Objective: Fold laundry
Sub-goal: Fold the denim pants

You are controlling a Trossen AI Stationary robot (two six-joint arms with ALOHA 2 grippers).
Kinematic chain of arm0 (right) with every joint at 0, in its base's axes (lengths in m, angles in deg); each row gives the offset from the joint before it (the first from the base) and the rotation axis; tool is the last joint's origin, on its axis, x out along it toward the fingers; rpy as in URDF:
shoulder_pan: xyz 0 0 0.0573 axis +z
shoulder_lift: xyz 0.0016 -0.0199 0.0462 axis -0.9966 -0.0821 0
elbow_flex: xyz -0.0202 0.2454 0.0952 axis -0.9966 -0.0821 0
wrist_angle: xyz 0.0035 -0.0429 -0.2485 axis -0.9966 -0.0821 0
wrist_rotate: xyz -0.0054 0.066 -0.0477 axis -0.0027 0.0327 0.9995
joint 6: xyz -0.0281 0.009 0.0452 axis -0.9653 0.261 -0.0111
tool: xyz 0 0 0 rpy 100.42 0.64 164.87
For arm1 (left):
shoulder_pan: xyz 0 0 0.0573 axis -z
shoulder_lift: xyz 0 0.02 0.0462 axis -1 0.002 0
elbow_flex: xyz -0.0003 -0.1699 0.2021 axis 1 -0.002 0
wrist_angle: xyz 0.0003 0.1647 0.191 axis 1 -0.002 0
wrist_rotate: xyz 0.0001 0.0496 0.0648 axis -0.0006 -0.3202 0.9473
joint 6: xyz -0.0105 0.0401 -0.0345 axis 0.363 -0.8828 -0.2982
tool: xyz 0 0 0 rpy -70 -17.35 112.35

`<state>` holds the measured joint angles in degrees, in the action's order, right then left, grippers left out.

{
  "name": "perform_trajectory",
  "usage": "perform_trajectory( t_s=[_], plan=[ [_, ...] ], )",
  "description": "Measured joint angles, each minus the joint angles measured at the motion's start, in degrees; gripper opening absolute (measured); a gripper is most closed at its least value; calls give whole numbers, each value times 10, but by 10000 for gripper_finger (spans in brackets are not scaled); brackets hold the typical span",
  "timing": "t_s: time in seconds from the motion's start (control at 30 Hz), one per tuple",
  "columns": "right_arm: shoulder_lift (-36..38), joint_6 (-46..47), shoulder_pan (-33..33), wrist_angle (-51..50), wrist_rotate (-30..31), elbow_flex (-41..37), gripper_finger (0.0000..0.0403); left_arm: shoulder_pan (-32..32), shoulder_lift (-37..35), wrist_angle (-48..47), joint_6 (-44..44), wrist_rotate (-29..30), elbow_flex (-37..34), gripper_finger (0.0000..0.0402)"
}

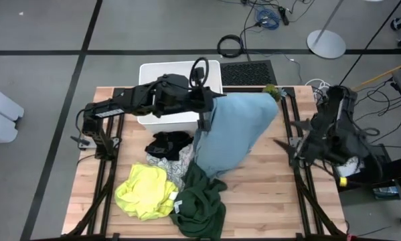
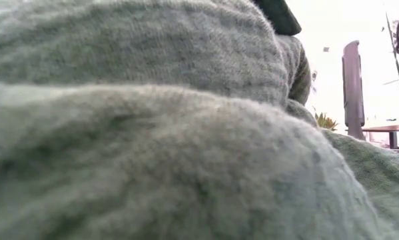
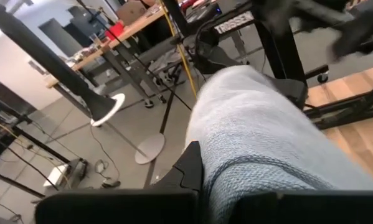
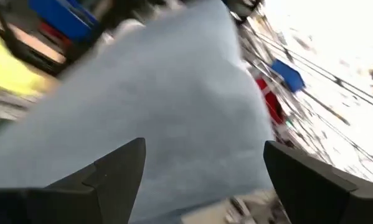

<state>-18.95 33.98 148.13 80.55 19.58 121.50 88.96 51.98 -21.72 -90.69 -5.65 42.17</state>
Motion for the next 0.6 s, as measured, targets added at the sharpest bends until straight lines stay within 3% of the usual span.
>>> perform_trajectory(
  t_s=[0.1, 0.17, 0.33, 0.4, 0.5, 0.6],
  plan=[
    [19, -17, -42, -17, -4, 28, 313, 1, 0, -4, 9, 0, 0, 12],
    [23, -34, -64, -7, -46, 57, 313, 1, 0, -4, 16, 0, 0, 12],
    [12, 15, -95, -17, -305, 145, 313, 1, 0, 0, 18, -1, 0, 12],
    [-2, 47, -102, -76, -360, 191, 313, 1, 0, 0, 19, -1, 0, 12],
    [-41, 141, -121, -236, -364, 271, 313, 2, 0, 0, 19, -1, 0, 12],
    [-96, 243, -159, -370, -409, 355, 313, 2, 0, 1, 19, -2, 0, 12]
  ],
)
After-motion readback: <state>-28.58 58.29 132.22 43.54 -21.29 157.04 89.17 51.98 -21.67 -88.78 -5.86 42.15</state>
